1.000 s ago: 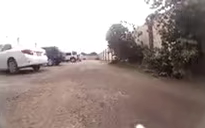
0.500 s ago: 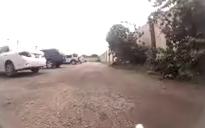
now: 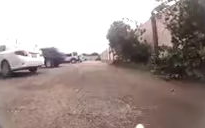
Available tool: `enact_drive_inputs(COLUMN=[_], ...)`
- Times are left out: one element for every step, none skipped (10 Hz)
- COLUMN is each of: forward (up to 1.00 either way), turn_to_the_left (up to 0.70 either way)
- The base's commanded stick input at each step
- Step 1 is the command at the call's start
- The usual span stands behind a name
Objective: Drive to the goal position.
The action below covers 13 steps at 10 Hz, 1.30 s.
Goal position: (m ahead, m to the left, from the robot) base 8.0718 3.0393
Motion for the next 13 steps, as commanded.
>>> enact_drive_inputs(forward=[0.50, 0.50, 0.50, 0.50, 0.50, 0.50, 0.50, 0.50, 0.50, 0.50, 0.50, 0.50, 0.50], turn_to_the_left=[0.00, 0.00, 0.00, 0.00, 0.00, 0.00, 0.00, 0.00, 0.00, 0.00, 0.00, 0.00, 0.19])
